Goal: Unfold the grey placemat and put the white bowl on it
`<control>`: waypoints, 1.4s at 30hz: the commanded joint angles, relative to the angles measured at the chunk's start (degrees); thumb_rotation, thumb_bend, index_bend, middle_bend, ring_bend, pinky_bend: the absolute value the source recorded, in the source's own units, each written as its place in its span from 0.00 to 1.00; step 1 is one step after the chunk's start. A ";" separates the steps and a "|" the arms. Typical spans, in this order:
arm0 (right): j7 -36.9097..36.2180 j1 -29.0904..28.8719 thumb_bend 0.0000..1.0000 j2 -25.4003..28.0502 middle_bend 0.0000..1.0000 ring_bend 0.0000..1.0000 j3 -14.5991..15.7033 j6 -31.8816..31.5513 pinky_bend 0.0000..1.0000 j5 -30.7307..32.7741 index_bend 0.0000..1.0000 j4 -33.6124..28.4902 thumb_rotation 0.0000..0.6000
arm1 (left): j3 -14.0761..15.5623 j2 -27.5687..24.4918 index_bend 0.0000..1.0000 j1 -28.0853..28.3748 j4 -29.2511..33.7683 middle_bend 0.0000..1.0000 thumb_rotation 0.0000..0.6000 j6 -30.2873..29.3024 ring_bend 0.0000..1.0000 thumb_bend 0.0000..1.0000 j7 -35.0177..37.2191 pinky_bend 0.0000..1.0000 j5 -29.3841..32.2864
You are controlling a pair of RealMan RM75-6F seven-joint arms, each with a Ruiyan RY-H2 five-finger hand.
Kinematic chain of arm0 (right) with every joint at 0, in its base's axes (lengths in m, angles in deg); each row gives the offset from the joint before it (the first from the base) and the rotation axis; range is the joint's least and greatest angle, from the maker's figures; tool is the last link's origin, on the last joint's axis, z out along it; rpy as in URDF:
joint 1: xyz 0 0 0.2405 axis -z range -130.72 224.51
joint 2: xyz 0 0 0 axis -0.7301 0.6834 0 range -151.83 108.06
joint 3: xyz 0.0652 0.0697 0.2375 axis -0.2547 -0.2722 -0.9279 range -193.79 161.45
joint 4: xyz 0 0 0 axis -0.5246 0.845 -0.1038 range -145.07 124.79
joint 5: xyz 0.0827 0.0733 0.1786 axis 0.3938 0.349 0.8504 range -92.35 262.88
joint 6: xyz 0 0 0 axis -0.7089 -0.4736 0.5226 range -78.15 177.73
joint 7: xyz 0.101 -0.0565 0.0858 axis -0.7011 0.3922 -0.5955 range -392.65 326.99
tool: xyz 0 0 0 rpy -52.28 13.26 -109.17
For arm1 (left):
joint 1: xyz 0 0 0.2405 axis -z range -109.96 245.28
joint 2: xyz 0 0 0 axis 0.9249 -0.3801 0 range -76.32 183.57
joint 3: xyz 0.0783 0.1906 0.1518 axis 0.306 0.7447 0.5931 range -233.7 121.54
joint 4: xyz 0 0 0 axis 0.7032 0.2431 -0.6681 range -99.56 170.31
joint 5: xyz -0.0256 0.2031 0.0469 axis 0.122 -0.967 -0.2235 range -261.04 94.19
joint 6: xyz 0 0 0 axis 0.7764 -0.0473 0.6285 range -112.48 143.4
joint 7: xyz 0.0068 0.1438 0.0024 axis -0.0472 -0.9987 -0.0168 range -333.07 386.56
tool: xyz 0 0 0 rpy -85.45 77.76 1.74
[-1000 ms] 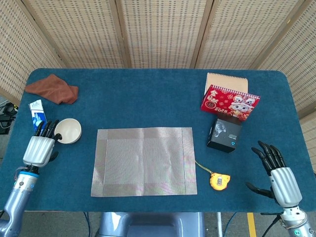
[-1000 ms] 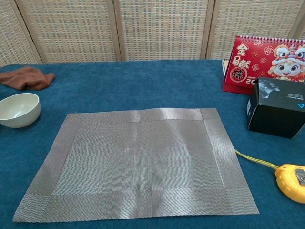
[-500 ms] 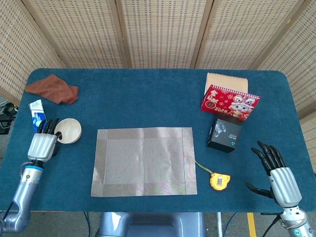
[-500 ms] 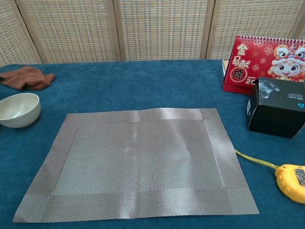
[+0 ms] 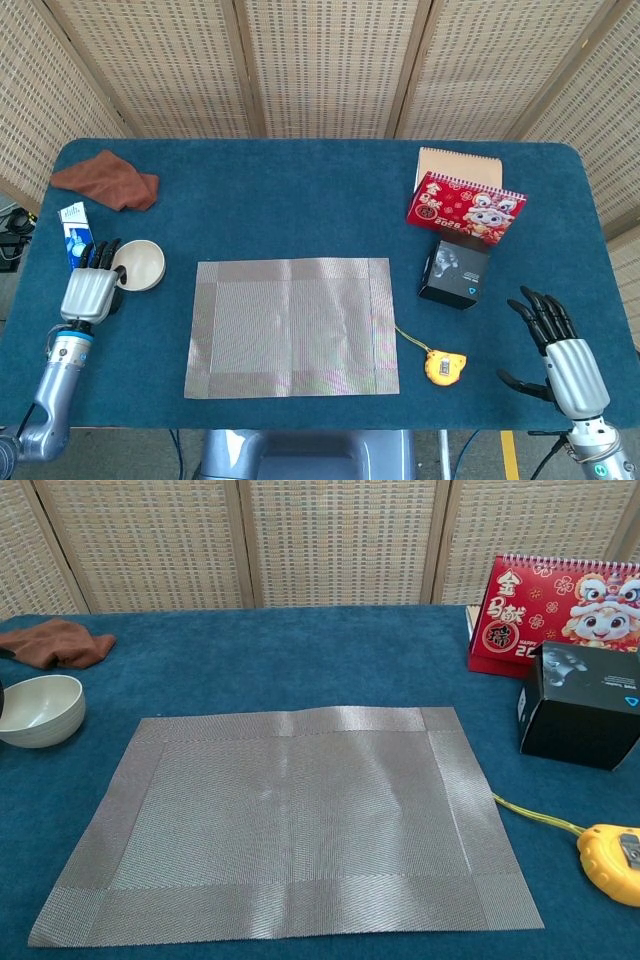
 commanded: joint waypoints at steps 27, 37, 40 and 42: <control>-0.34 -0.02 0.16 0.00 0.00 0.00 0.19 -0.37 0.00 -0.51 0.14 0.09 1.00 | 0.01 4.02 0.64 1.00 -4.07 0.00 1.00 -0.21 0.00 0.60 -1.63 0.00 -1.03; -0.37 -0.02 0.16 -0.02 0.00 0.00 0.23 -0.40 0.00 -0.54 0.14 0.09 1.00 | -0.13 2.53 0.67 0.83 -1.02 0.00 1.00 -3.33 0.00 0.62 -1.03 0.00 -3.56; -0.48 0.00 0.16 0.01 0.00 0.00 0.25 -0.46 0.00 -0.59 0.14 0.07 1.00 | -0.20 2.23 0.68 0.83 -0.03 0.00 1.00 -4.22 0.00 0.62 -1.18 0.00 -4.21; -0.63 0.03 0.16 0.11 0.00 0.00 0.26 -0.59 0.00 -0.64 0.14 0.02 1.00 | -0.22 2.00 0.68 0.81 0.85 0.00 1.00 -5.01 0.00 0.62 -1.18 0.00 -4.85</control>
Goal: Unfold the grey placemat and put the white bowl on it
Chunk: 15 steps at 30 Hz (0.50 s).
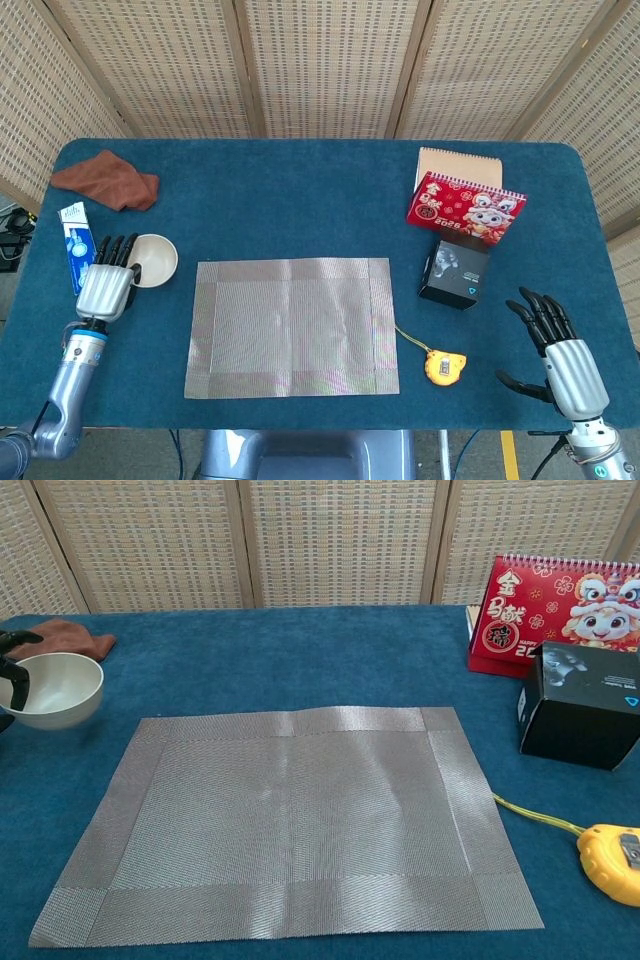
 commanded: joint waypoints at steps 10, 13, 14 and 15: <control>-0.66 0.06 0.16 0.43 0.00 0.00 -0.08 -0.37 0.00 -0.03 0.14 -0.22 1.00 | 1.23 0.36 0.68 1.51 9.99 0.00 1.00 -3.84 0.00 0.62 -2.63 0.00 -6.80; -0.91 0.11 0.16 0.61 0.00 0.00 -0.08 -0.50 0.00 -0.01 0.14 -0.33 1.00 | 1.72 1.55 0.68 2.07 11.97 0.00 1.00 -3.59 0.00 0.62 -4.58 0.00 -7.78; -1.05 0.14 0.16 0.70 0.00 0.00 -0.11 -0.60 0.00 -0.02 0.14 -0.38 1.00 | 1.91 2.11 0.68 2.32 12.59 0.00 1.00 -3.44 0.00 0.62 -5.33 0.00 -8.16; -1.12 0.14 0.16 0.75 0.00 0.00 -0.12 -0.64 0.00 -0.02 0.14 -0.39 1.00 | 1.96 2.42 0.68 2.42 12.83 0.00 1.00 -3.38 0.00 0.62 -5.74 0.00 -8.28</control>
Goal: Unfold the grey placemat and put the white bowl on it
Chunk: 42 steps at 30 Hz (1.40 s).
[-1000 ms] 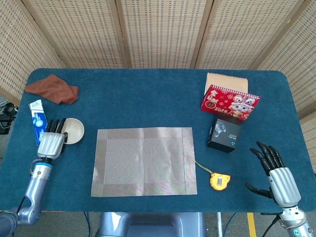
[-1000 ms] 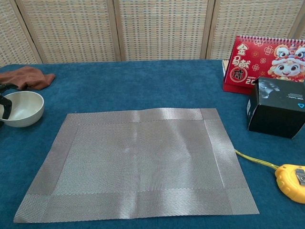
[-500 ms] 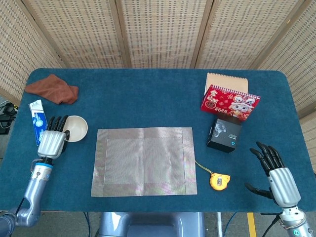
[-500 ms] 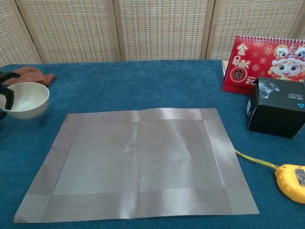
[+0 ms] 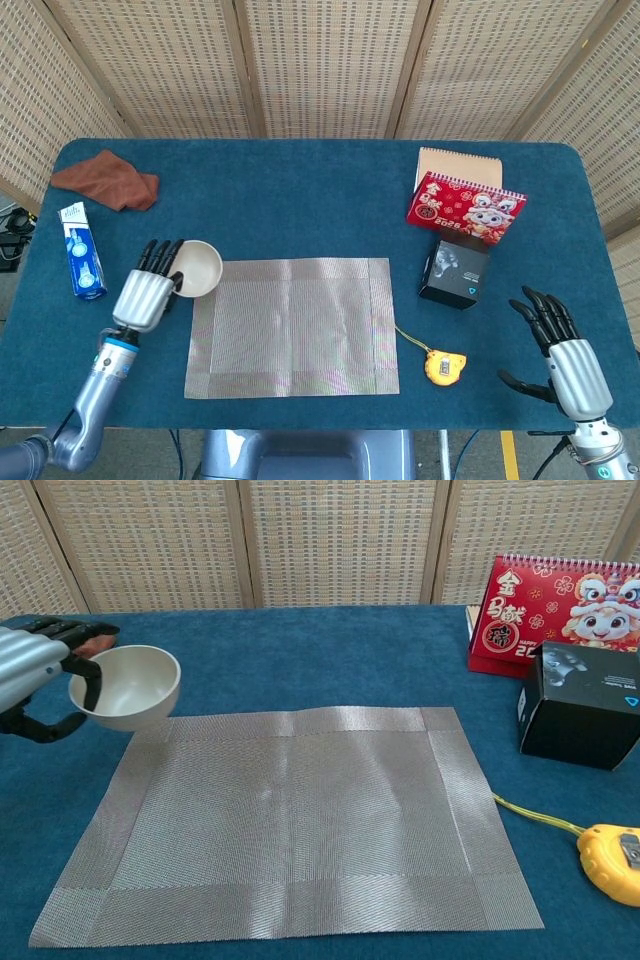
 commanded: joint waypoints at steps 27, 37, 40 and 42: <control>-2.04 0.10 0.16 1.04 0.00 0.00 -0.62 -0.63 0.00 0.68 0.14 -0.16 1.00 | 0.85 13.94 0.58 5.39 5.30 0.00 1.00 6.07 0.00 0.51 -12.39 0.00 0.08; -1.51 0.08 0.16 0.95 0.00 0.00 -0.56 -0.19 0.00 0.90 0.14 -0.09 1.00 | 1.24 11.17 0.19 4.39 7.04 0.00 1.00 5.12 0.00 0.19 -11.07 0.00 0.52; -1.41 0.09 0.16 0.94 0.00 0.00 -0.60 -0.12 0.00 1.06 0.14 -0.07 1.00 | 1.31 8.91 0.19 3.18 8.07 0.00 1.00 2.70 0.00 0.19 -10.40 0.00 -0.15; -1.45 0.07 0.16 0.97 0.00 0.00 -0.67 0.07 0.00 1.36 0.14 -0.02 1.00 | 1.63 6.29 0.19 1.53 9.24 0.00 1.00 -0.48 0.00 0.19 -10.38 0.00 -1.14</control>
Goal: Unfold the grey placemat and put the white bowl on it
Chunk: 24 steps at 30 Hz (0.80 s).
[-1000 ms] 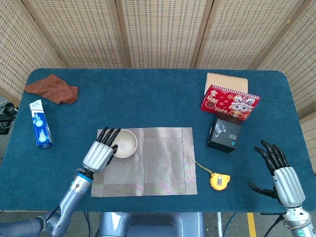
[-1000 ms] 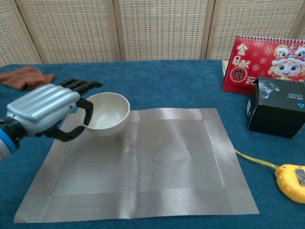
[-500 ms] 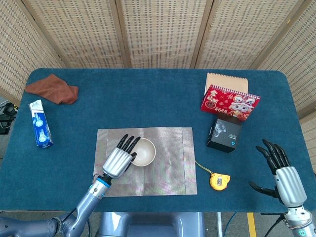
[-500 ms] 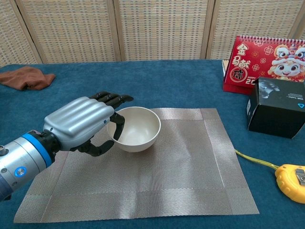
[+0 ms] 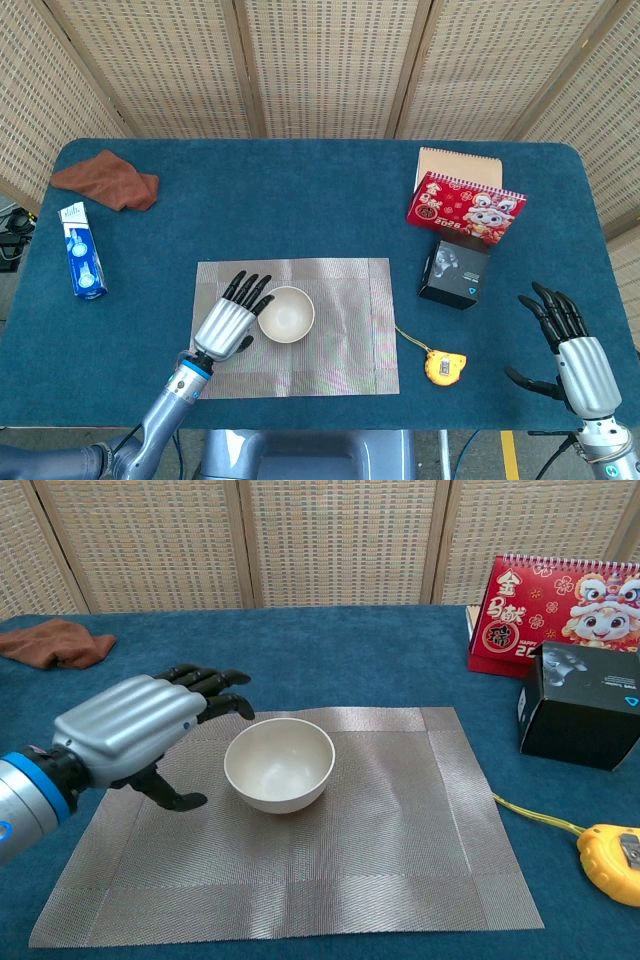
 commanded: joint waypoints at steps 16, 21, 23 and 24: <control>4.96 -0.97 0.16 -2.29 0.00 0.00 -0.92 4.03 0.00 3.88 0.14 2.24 1.00 | 2.36 -20.49 0.17 -15.03 4.03 0.00 1.00 -19.06 0.00 0.19 10.48 0.00 -1.16; 9.47 -0.89 0.15 -2.86 0.00 0.00 -1.75 4.38 0.00 5.63 0.13 2.82 1.00 | 3.71 -23.36 0.10 -18.74 4.35 0.00 1.00 -21.69 0.00 0.18 14.25 0.00 -1.00; 10.81 -0.89 0.15 -3.14 0.00 0.00 -1.99 4.65 0.00 6.27 0.12 2.73 1.00 | 3.97 -24.34 0.09 -20.24 4.79 0.00 1.00 -23.35 0.00 0.18 15.62 0.00 -1.42; 10.91 -0.96 0.15 -3.20 0.00 0.00 -1.97 5.12 0.00 6.65 0.12 2.52 1.00 | 4.16 -25.06 0.08 -20.87 4.96 0.00 1.00 -24.27 0.00 0.18 16.06 0.00 -1.95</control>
